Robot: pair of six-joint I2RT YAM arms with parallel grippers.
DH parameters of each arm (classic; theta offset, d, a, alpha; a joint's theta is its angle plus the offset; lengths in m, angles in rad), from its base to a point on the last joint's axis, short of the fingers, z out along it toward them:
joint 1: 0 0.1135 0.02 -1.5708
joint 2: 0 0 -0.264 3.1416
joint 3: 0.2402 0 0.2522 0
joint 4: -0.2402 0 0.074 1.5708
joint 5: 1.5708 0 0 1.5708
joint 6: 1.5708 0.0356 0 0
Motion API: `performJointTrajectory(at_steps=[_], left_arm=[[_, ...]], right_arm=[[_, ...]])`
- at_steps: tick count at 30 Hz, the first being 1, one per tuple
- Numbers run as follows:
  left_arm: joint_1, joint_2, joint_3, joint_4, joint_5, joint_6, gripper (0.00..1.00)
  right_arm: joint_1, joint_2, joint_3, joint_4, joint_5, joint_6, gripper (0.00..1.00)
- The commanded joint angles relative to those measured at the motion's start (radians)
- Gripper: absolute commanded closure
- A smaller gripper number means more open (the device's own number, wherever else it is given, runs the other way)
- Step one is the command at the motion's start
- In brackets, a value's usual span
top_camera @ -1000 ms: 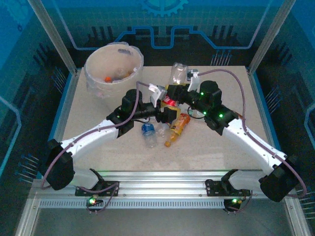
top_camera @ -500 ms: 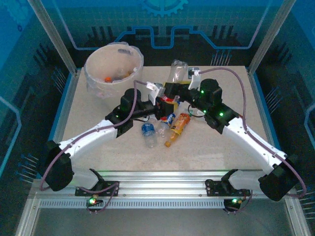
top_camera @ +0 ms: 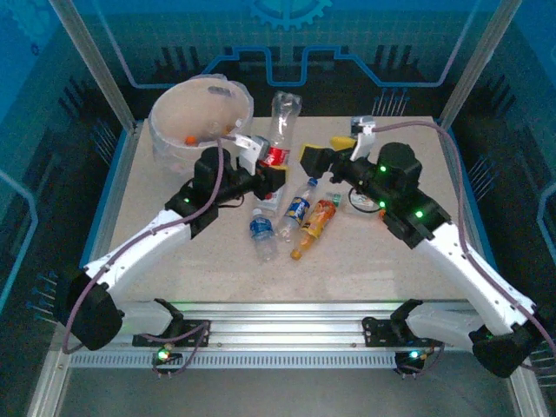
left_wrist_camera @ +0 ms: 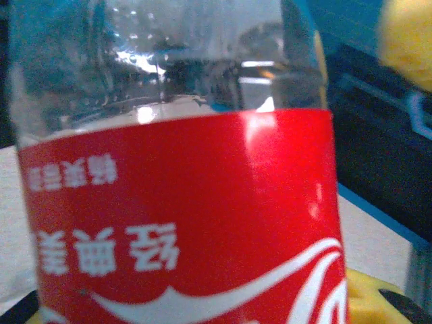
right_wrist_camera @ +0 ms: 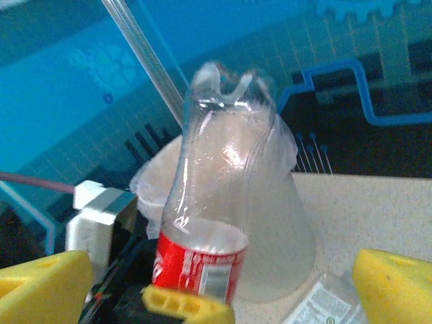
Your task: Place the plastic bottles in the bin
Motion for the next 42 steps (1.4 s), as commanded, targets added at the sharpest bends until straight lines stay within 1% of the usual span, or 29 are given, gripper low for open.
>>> performJointTrajectory(at_steps=[1,5,10,12,17,23,27,32,38,39,41,42], left_arm=[[0.028,-0.049,0.069,-0.082,-0.061,0.089,0.72],[0.101,-0.051,0.114,-0.109,-0.065,0.12,0.72],[0.202,-0.026,0.238,-0.187,-0.097,0.237,0.72],[0.251,-0.009,0.284,-0.19,-0.099,0.276,0.72],[0.374,0.062,0.386,-0.211,-0.071,0.322,0.72],[0.482,0.141,0.43,-0.237,-0.029,0.363,0.71],[0.526,0.172,0.415,-0.224,-0.001,0.383,0.71],[0.555,0.198,0.386,-0.206,0.02,0.395,0.7],[0.567,0.226,0.332,-0.159,0.024,0.405,0.69],[0.568,0.229,0.325,-0.154,0.024,0.406,0.68],[0.569,0.24,0.314,-0.148,0.028,0.406,0.65],[0.569,0.243,0.31,-0.145,0.027,0.403,0.64]], right_arm=[[0.009,-0.047,0.025,-0.032,0.028,-0.034,0.0],[0.01,-0.052,0.066,-0.155,0.094,-0.061,0.0],[0.007,-0.051,0.089,-0.273,0.165,-0.096,0.0],[0.003,-0.063,0.07,-0.277,0.183,-0.106,0.0],[-0.012,-0.116,-0.024,-0.199,0.194,-0.104,0.0],[-0.056,-0.148,-0.073,-0.182,0.169,-0.088,0.0],[-0.107,-0.159,-0.1,-0.163,0.102,-0.068,0.0],[-0.175,-0.156,-0.127,-0.143,0.004,-0.034,0.0],[-0.203,-0.13,-0.116,-0.172,-0.041,-0.03,0.0],[-0.204,-0.127,-0.112,-0.189,-0.019,-0.023,0.0],[-0.207,-0.121,-0.09,-0.301,0.127,0.11,0.0],[-0.216,-0.113,-0.073,-0.349,0.151,0.123,0.0]])
